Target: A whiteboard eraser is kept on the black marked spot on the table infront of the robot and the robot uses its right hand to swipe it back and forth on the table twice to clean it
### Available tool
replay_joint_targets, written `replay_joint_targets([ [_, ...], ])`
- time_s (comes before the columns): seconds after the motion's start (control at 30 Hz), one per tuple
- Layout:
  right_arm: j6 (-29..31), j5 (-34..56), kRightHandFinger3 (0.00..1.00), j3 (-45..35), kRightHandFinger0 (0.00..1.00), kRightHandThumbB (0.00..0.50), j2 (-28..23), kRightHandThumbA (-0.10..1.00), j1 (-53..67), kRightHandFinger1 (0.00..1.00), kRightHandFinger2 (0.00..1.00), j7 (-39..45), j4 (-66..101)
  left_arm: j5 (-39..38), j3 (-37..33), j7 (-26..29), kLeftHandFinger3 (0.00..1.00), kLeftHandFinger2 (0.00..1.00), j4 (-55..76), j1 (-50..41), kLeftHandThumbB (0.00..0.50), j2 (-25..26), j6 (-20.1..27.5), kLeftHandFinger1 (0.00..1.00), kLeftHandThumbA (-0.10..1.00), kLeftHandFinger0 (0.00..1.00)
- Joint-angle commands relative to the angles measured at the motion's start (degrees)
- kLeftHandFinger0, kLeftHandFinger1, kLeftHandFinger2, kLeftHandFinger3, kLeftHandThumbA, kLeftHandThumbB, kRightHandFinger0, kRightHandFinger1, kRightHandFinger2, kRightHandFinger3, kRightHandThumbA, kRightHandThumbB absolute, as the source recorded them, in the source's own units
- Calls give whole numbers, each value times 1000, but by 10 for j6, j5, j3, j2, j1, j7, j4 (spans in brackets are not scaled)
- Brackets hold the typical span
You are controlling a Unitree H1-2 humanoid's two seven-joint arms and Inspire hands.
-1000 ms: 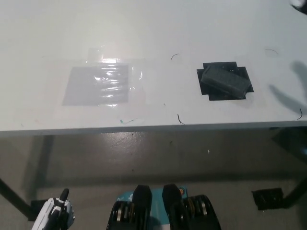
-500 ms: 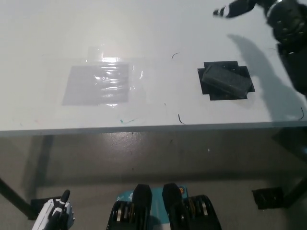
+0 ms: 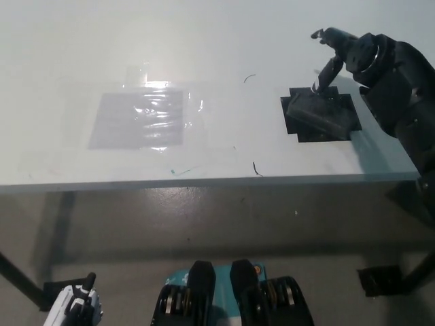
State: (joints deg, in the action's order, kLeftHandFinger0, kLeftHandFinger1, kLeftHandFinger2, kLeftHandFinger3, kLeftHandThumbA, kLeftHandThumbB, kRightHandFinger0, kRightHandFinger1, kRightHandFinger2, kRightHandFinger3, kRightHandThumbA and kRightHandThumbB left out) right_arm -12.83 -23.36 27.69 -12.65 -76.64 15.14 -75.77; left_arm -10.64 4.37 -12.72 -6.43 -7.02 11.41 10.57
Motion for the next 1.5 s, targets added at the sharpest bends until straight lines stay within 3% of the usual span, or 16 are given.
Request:
replay_joint_targets([
  [0.0,36,-13,1000,6,1000,389,-2,1000,-18,1000,1000,6,-12,10,-2,-4,0,0,15,-9,310,5,42,0,856,0],
  [0.3,26,10,1000,-26,1000,417,-8,1000,12,1000,1000,-6,-33,20,-6,-4,0,0,17,-3,343,11,36,0,867,0],
  [0.37,24,10,1000,-30,1000,377,-7,1000,17,1000,1000,-4,-32,19,-6,-5,0,0,19,-1,325,11,31,0,853,0],
  [0.47,24,10,1000,-33,1000,407,-1,1000,24,1000,1000,-6,-35,17,-6,-7,0,0,14,-2,309,12,38,0,835,0],
  [0.67,46,0,1000,-27,1000,332,10,1000,33,1000,1000,3,-41,20,-11,-7,0,0,15,-2,325,11,36,0,828,0],
  [0.73,33,14,1000,-44,1000,410,19,1000,38,1000,1000,-16,-47,19,-12,-8,0,0,17,-1,324,12,35,0,815,0],
  [0.93,25,12,1000,-56,1000,431,24,1000,44,1000,1000,-17,-50,26,-14,-4,0,0,23,1,321,13,26,0,806,0],
  [1.03,24,-4,1000,-44,1000,406,28,1000,47,1000,1000,-37,-52,27,-16,-5,0,0,21,5,342,14,24,0,811,0],
  [1.1,33,-2,1000,-52,1000,320,30,864,53,1000,1000,-96,-50,25,-17,-8,0,0,24,5,367,15,19,0,810,0],
  [1.13,45,-9,1000,-47,806,274,30,720,57,859,926,-129,-48,27,-17,-7,0,0,24,6,369,16,18,0,809,0],
  [1.17,52,-18,1000,-39,847,248,29,688,59,972,1000,-149,-46,29,-17,-6,0,0,24,7,368,16,20,0,808,0],
  [1.23,62,-32,930,-26,924,215,28,579,59,996,964,-182,-45,31,-17,-6,0,0,23,11,354,18,20,0,794,0],
  [1.27,69,-32,756,-26,785,189,28,522,60,765,693,-193,-44,33,-18,-6,0,0,23,11,347,19,20,0,789,0],
  [1.3,85,-30,409,-27,154,174,26,392,62,211,278,-210,-42,36,-18,-6,0,0,23,13,339,19,21,0,782,0],
  [1.37,98,-33,207,-23,2,147,23,284,64,28,147,-231,-42,39,-19,-6,0,0,22,14,322,20,23,0,767,0],
  [1.47,112,-30,272,-25,0,126,21,263,64,74,208,-243,-43,44,-21,-6,0,0,19,15,317,21,29,0,761,0],
])
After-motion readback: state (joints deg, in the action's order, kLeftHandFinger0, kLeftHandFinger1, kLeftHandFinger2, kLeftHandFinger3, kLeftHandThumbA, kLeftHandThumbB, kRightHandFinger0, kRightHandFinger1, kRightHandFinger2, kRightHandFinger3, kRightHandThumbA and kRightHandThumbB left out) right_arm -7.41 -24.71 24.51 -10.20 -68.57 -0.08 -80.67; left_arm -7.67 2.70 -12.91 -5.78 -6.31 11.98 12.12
